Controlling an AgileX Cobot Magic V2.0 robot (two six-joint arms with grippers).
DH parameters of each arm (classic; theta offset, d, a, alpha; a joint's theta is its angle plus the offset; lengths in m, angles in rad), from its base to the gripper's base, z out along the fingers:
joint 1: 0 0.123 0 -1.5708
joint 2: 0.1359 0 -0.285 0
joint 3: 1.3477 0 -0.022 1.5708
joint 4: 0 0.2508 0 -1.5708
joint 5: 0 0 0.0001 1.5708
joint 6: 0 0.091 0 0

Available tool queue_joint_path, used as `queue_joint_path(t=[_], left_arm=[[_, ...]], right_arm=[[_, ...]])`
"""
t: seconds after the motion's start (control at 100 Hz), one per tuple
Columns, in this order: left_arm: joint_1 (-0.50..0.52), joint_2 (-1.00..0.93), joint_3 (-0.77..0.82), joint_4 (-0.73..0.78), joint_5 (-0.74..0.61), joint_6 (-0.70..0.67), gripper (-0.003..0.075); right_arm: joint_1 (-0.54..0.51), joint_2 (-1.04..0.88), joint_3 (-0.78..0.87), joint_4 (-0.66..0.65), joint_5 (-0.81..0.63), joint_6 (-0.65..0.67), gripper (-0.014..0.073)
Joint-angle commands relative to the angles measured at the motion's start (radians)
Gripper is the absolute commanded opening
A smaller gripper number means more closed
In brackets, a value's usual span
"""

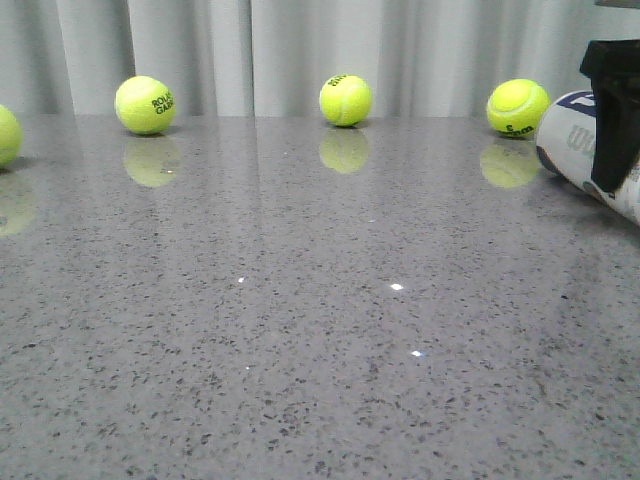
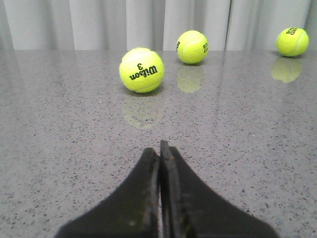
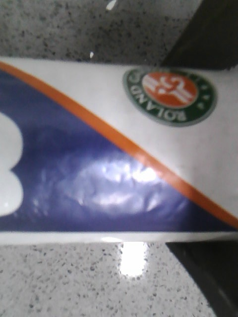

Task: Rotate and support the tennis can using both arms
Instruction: 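Drag the can with the right gripper toward the table center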

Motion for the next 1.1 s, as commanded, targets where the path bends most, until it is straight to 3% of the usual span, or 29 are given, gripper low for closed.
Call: queue_joint_path(t=[0.0,0.11,0.2,0.36,0.75,1.09], left_arm=[[-0.005,-0.034,0.045,-0.001,-0.079,-0.006,-0.0019],[-0.005,-0.034,0.045,-0.001,-0.079,-0.006,-0.0018],[-0.005,-0.034,0.045,-0.001,-0.079,-0.006,-0.0019],[-0.005,-0.034,0.045,-0.001,-0.079,-0.006,-0.0018],[-0.005,-0.034,0.045,-0.001,-0.079,-0.006,-0.0019],[-0.005,-0.034,0.045,-0.001,-0.079,-0.006,-0.0019]], right_arm=[[0.000,-0.023,-0.035,0.003,-0.015,-0.009,0.0480],[0.000,-0.021,-0.042,0.003,-0.013,-0.014,0.0256],[0.012,-0.021,-0.077,0.003,0.014,-0.061,0.0178],[0.098,-0.021,-0.157,0.003,0.039,-0.357,0.0182],[0.344,0.056,-0.178,0.007,-0.201,-1.107,0.0182],[0.390,0.120,-0.177,0.007,-0.194,-1.161,0.0209]])
